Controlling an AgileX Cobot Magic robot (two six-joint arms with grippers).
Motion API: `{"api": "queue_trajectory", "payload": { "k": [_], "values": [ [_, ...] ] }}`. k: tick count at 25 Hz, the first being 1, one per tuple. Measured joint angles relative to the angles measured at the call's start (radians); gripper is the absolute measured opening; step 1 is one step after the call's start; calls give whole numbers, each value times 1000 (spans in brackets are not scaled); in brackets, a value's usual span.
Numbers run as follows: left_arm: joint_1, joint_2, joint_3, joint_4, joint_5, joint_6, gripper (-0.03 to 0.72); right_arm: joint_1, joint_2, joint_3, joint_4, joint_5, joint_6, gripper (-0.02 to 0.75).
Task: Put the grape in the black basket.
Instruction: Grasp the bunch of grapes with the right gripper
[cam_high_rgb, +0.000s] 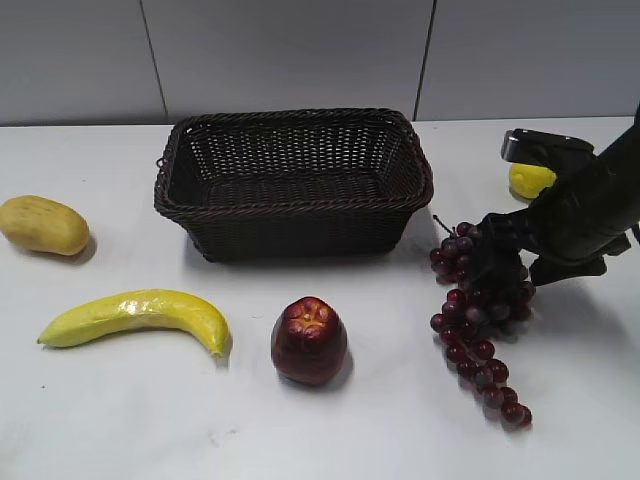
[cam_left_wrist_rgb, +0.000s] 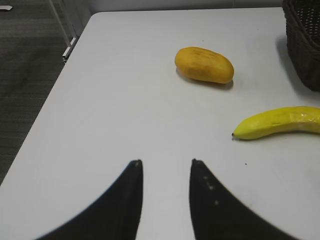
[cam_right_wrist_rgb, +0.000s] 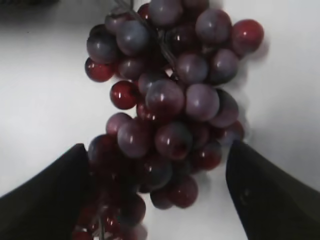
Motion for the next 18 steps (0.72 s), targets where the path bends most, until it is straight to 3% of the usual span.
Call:
{"api": "queue_trajectory", "payload": {
  "k": [7,10,13,16,18],
  "values": [
    [0,0,0,0,0,0,237,0,120,-89,14,16,14,645],
    [0,0,0,0,0,0,237,0,143,-109,14,27,14,610],
    [0,0,0,0,0,0,237,0,157,-118,13,25,14,507],
    [0,0,0,0,0,-1,237,0,159,-118,14,25,14,330],
    [0,0,0,0,0,-1,237,0,159,-118,14,26,14,289]
  ]
}}
